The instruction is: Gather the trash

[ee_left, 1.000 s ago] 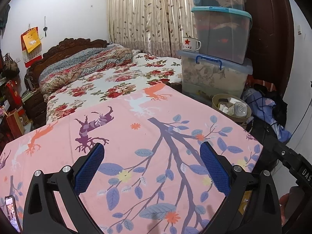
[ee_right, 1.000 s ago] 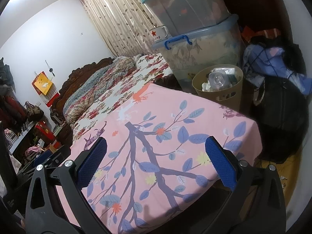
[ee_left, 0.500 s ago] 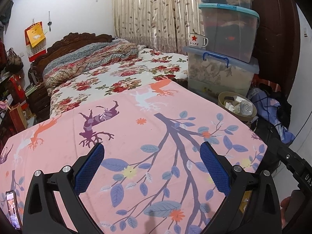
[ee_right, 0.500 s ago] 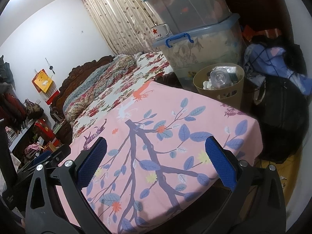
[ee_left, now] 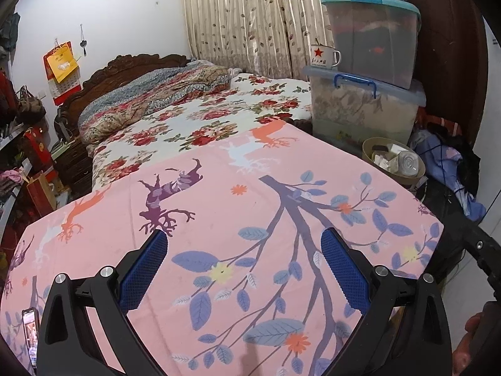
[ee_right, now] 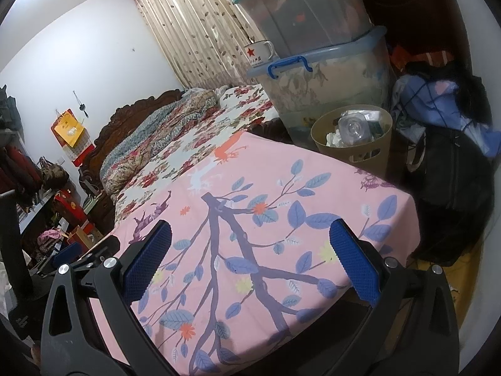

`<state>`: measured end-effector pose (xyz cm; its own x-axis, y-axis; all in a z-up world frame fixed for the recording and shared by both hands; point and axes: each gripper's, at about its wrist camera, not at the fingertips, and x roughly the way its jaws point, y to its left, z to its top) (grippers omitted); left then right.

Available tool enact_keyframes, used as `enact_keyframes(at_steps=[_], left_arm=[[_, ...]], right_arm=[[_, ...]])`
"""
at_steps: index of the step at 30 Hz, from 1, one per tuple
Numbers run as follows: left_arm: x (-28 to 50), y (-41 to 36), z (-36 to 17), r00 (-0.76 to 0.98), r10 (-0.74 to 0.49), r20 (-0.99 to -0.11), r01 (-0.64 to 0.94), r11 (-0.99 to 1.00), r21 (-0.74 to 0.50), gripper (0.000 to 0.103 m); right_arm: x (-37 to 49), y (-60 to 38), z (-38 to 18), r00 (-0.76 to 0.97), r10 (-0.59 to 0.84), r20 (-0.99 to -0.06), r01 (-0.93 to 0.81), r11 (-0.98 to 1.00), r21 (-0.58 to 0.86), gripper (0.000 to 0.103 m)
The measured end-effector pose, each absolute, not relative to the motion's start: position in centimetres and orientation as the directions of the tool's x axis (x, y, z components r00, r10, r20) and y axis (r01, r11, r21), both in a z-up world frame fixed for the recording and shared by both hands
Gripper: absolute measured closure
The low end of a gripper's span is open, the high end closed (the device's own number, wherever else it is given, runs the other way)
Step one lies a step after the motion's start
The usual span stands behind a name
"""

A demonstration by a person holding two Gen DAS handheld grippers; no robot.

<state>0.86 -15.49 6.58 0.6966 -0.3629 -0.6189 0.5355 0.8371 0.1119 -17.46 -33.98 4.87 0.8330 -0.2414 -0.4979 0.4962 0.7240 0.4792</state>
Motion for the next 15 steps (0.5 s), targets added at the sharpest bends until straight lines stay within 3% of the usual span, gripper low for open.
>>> enact_keyframes(at_steps=[15], left_arm=[[0.18, -16.06, 6.72, 0.694, -0.376, -0.615, 0.547, 0.830, 0.110, 0.008]], right_arm=[[-17.83, -34.13, 4.93, 0.840, -0.257, -0.477, 0.492, 0.732, 0.472, 0.003]])
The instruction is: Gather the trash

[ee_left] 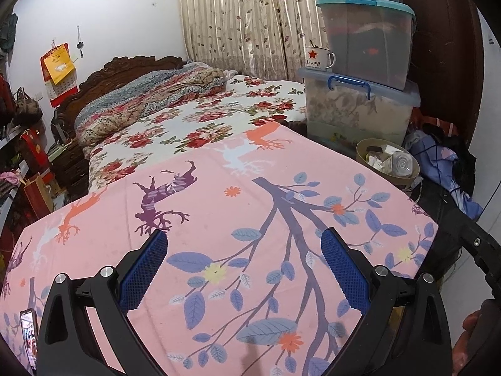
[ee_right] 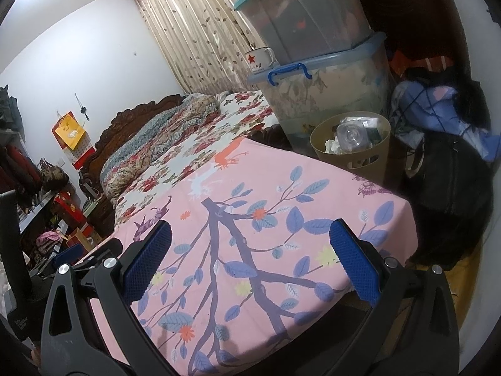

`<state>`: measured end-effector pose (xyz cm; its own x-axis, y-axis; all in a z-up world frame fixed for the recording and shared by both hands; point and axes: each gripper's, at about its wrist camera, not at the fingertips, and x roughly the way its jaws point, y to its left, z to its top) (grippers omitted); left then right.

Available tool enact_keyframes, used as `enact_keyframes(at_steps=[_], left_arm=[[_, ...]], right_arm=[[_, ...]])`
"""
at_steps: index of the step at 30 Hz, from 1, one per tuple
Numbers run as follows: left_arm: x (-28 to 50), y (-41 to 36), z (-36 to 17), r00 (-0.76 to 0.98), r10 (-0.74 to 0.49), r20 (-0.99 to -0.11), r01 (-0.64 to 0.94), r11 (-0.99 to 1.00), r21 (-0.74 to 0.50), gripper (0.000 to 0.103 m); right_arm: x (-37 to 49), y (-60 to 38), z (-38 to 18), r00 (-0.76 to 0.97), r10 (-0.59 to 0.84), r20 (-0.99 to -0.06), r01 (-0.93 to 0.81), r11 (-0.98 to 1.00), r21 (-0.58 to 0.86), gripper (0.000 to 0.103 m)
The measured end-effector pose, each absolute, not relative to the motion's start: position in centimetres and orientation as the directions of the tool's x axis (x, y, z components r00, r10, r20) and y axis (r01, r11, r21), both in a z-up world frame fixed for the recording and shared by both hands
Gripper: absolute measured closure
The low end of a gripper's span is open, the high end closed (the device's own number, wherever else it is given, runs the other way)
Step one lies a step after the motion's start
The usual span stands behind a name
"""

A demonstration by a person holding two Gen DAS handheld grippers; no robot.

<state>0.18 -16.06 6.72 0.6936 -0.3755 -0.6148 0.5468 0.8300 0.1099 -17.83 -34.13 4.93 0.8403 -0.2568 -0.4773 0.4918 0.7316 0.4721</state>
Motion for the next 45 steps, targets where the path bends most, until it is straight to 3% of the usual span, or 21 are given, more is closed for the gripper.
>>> enact_keyframes(at_steps=[9, 23, 45], left_arm=[[0.3, -15.6, 6.7, 0.668, -0.400, -0.627, 0.553, 0.831, 0.059, 0.008], [-0.6, -15.6, 7.8, 0.728, -0.351, -0.588, 0.512, 0.850, 0.127, 0.008], [-0.7, -15.3, 7.5, 0.712, -0.355, -0.605, 0.519, 0.847, 0.114, 0.008]], right_arm=[[-17.8, -33.8, 5.0, 0.844, -0.264, -0.466, 0.487, 0.742, 0.461, 0.003], [-17.8, -33.7, 5.4, 0.847, -0.268, -0.460, 0.484, 0.746, 0.458, 0.003], [-17.9, -33.5, 5.8, 0.851, -0.275, -0.448, 0.480, 0.753, 0.451, 0.003]])
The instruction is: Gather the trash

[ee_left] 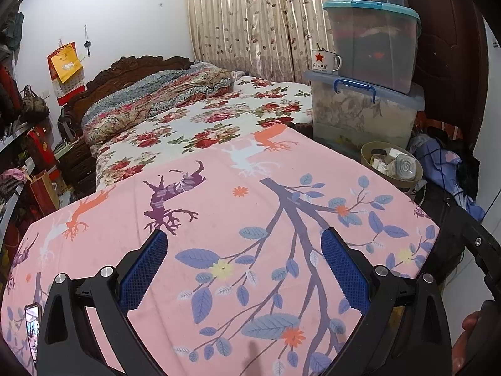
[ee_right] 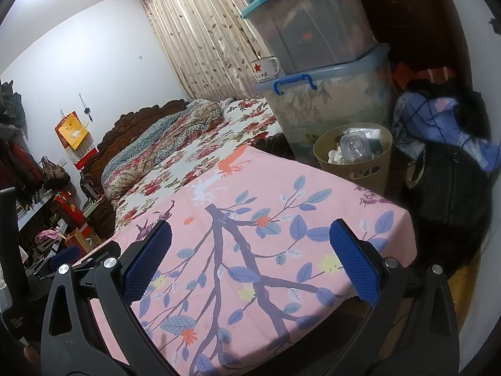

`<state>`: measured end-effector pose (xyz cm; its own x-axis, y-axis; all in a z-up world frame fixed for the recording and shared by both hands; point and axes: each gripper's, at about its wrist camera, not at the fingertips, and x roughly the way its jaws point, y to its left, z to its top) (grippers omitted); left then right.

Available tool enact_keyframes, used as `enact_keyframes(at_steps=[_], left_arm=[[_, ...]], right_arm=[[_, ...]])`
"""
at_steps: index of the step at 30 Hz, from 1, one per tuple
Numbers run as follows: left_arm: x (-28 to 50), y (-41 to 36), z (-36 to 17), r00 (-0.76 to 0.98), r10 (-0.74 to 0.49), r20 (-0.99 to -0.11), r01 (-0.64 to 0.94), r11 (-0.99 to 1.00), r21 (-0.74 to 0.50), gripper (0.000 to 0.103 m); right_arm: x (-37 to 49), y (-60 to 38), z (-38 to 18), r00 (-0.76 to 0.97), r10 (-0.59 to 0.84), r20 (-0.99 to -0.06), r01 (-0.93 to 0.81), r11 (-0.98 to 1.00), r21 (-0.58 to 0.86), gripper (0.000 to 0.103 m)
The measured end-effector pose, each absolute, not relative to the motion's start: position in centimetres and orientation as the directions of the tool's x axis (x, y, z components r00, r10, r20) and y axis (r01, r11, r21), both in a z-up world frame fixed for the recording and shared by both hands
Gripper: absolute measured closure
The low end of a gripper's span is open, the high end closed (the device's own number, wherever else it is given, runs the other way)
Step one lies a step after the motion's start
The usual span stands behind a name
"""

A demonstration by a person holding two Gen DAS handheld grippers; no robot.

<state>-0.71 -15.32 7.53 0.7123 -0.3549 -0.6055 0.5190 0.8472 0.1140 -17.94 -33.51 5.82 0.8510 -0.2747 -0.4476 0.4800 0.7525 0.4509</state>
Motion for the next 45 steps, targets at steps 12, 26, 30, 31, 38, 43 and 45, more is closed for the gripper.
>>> enact_keyframes(at_steps=[12, 26, 30, 31, 38, 43, 45], left_arm=[[-0.90, -15.42, 7.46, 0.710, -0.357, -0.607, 0.522, 0.846, 0.113, 0.008], [-0.98, -15.70, 7.33, 0.702, -0.361, -0.614, 0.531, 0.840, 0.112, 0.008], [-1.01, -15.68, 7.12, 0.701, -0.362, -0.615, 0.533, 0.839, 0.114, 0.008], [-1.05, -15.73, 7.09, 0.700, -0.362, -0.615, 0.534, 0.838, 0.114, 0.008], [-1.05, -15.59, 7.04, 0.700, -0.362, -0.615, 0.533, 0.839, 0.114, 0.008], [-1.05, -15.60, 7.06, 0.701, -0.362, -0.614, 0.533, 0.838, 0.114, 0.008], [-1.05, -15.61, 7.06, 0.700, -0.363, -0.615, 0.534, 0.838, 0.113, 0.008]], right_arm=[[-18.05, -33.49, 5.75, 0.853, -0.279, -0.442, 0.480, 0.752, 0.452, 0.003], [-18.15, -33.49, 5.54, 0.852, -0.276, -0.445, 0.480, 0.751, 0.453, 0.003], [-18.15, -33.50, 5.55, 0.852, -0.277, -0.444, 0.480, 0.752, 0.452, 0.003], [-18.15, -33.50, 5.54, 0.852, -0.277, -0.444, 0.480, 0.752, 0.452, 0.003], [-18.14, -33.54, 5.53, 0.852, -0.276, -0.445, 0.480, 0.751, 0.453, 0.003], [-18.14, -33.55, 5.54, 0.853, -0.278, -0.443, 0.480, 0.752, 0.452, 0.003], [-18.13, -33.50, 5.55, 0.852, -0.276, -0.445, 0.480, 0.752, 0.453, 0.003]])
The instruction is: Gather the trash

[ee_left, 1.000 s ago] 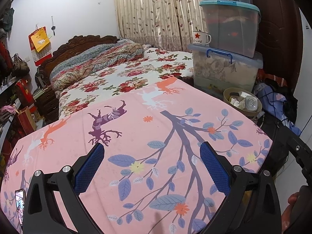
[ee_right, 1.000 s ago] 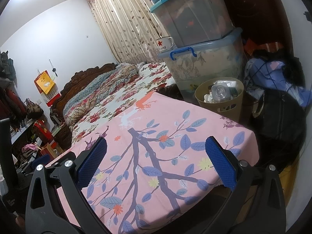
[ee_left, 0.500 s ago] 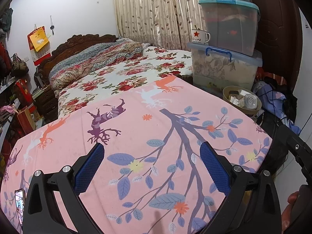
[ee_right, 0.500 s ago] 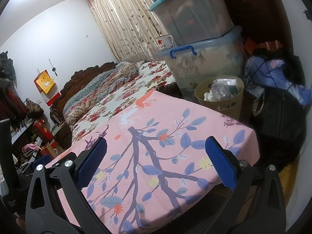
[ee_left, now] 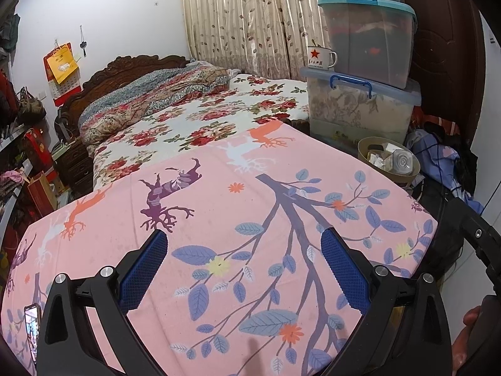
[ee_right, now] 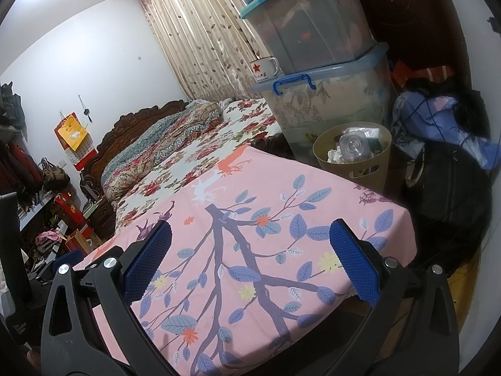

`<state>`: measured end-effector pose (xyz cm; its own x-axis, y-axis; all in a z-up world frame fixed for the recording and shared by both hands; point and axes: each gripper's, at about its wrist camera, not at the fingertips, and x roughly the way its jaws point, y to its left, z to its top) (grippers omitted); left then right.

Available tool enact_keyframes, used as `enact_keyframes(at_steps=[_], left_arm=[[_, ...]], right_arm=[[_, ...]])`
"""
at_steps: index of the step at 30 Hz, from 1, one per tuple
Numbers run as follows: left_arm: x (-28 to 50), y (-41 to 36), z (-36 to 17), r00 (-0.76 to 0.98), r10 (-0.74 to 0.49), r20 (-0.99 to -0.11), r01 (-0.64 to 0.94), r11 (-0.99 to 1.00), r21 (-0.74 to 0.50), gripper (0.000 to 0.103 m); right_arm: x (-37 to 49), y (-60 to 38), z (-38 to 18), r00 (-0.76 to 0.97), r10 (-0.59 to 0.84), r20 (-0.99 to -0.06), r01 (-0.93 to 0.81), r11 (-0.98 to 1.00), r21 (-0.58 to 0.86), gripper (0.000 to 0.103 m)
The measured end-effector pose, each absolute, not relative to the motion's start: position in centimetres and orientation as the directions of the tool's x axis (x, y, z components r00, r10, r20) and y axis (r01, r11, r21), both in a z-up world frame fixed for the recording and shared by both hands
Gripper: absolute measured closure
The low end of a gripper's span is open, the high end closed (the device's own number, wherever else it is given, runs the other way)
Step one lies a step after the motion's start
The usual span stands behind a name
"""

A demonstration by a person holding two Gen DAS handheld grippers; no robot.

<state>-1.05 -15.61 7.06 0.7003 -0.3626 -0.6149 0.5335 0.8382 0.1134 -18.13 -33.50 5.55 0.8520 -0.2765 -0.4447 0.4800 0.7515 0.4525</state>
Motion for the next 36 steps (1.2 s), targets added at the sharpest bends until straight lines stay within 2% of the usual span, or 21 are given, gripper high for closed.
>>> enact_keyframes(at_steps=[36], left_arm=[[-1.18, -15.47, 6.92, 0.701, -0.363, -0.614, 0.538, 0.834, 0.120, 0.008]], right_arm=[[-18.10, -33.48, 5.52, 0.851, -0.275, -0.447, 0.481, 0.750, 0.453, 0.003]])
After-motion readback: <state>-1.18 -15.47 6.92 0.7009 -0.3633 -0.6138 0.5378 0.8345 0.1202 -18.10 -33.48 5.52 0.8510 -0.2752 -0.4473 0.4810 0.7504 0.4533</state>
